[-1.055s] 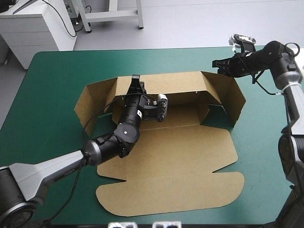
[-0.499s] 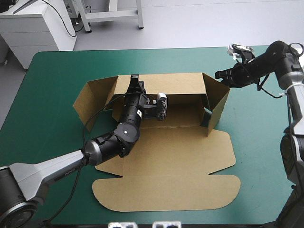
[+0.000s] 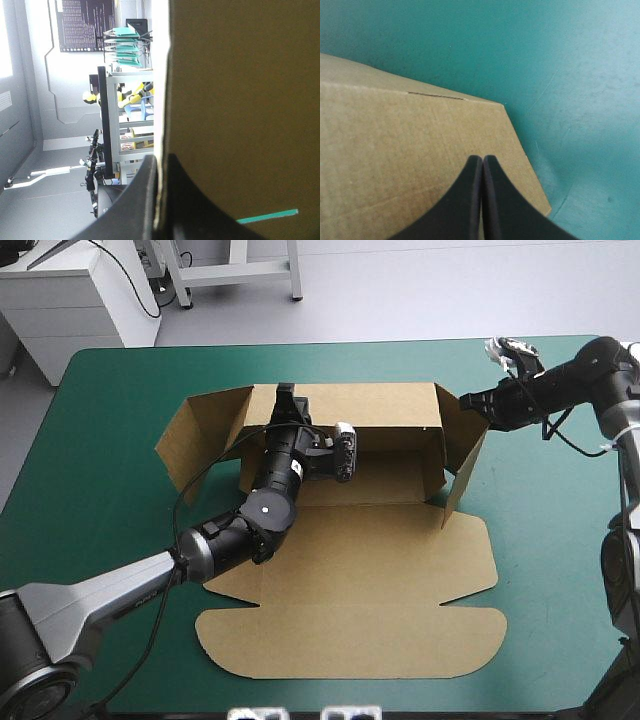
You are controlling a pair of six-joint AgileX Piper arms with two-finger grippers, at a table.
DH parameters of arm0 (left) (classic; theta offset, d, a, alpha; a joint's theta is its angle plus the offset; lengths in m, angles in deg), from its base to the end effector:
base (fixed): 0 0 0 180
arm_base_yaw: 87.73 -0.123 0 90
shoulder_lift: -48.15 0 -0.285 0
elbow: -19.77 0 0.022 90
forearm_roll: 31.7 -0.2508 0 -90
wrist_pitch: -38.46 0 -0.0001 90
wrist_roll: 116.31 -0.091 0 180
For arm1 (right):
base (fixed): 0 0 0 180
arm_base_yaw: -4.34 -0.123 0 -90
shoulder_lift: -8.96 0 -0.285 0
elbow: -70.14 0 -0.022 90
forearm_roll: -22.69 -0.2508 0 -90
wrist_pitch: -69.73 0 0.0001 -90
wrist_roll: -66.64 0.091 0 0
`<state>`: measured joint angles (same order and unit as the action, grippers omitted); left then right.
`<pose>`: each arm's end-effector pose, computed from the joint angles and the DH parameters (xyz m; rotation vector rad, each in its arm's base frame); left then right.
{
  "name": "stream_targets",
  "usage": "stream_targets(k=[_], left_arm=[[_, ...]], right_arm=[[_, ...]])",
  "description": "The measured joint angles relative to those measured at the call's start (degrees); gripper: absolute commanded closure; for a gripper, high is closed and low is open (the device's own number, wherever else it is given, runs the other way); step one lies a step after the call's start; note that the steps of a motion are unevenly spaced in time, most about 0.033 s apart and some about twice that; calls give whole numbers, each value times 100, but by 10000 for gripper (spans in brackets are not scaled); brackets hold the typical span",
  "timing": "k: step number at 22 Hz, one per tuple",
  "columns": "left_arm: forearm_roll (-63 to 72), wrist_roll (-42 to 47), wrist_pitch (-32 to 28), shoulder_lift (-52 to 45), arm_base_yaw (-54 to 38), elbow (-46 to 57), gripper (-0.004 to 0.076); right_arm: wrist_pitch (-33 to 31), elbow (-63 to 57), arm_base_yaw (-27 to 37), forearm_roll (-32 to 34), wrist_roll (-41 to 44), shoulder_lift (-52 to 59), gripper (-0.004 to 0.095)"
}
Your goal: Fold the box
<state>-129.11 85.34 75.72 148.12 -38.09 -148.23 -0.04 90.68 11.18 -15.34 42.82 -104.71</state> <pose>0.2748 -0.2388 0.3098 1.4480 1.2317 0.9309 0.3972 0.0054 0.3234 -0.2013 2.5845 0.7483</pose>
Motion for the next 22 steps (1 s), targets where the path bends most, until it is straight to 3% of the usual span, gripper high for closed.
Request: stream_targets(k=[7,11,22], left_arm=[[16,0,-85,32,0,0,732],[23,0,-148,200,0,0,732],[-2,0,-131,238,0,0,732]], right_arm=[[890,-1721,7,-590,-1140,1170,928],[1430,-2850,7,-1587,-2364,1507,925],[1293,-3207,7,-1790,-3127,1755,924]])
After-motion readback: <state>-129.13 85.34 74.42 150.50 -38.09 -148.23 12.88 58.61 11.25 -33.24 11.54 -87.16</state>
